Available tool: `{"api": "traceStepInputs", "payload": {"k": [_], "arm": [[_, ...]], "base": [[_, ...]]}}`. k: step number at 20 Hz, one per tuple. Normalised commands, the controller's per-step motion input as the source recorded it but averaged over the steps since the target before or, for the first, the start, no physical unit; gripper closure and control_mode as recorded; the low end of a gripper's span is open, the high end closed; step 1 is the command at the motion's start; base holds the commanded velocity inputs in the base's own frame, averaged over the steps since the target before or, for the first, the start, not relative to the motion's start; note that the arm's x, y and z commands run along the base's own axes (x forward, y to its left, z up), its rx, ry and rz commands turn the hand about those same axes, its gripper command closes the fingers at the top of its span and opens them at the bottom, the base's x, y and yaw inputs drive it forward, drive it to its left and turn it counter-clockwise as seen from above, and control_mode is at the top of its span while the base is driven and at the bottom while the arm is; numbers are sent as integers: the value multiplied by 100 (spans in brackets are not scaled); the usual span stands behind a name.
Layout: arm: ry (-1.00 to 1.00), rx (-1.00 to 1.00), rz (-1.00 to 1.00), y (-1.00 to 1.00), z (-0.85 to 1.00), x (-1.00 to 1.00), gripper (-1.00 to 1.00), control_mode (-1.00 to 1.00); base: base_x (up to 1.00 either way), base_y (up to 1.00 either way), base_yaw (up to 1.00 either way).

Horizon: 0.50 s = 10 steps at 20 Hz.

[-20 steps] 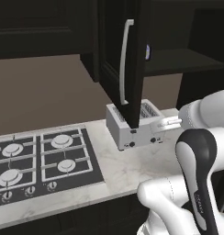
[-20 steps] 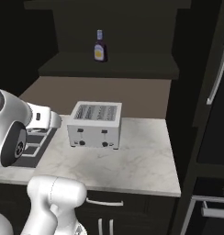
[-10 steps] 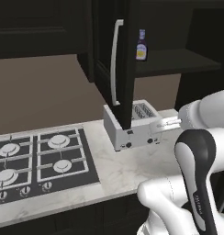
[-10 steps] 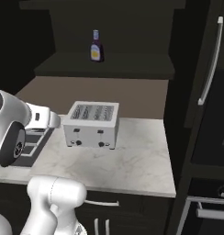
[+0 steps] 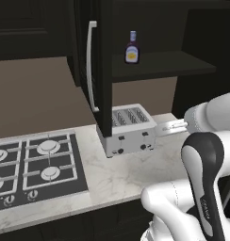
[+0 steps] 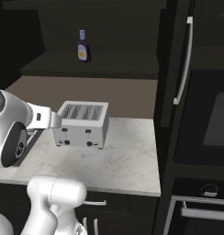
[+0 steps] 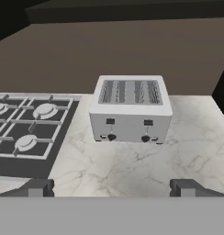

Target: Take 2 condiments from the cabinet and move them on the counter near the stove.Make sure the condiments are lined up with each other, next to each other.

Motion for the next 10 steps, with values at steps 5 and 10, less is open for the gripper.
{"api": "traceStepInputs", "payload": {"k": [5,10], "arm": [[0,0,0,0,0,0,-100,100],[0,0,0,0,0,0,-100,100]], "base": [[29,5,0],[0,0,0]]}}
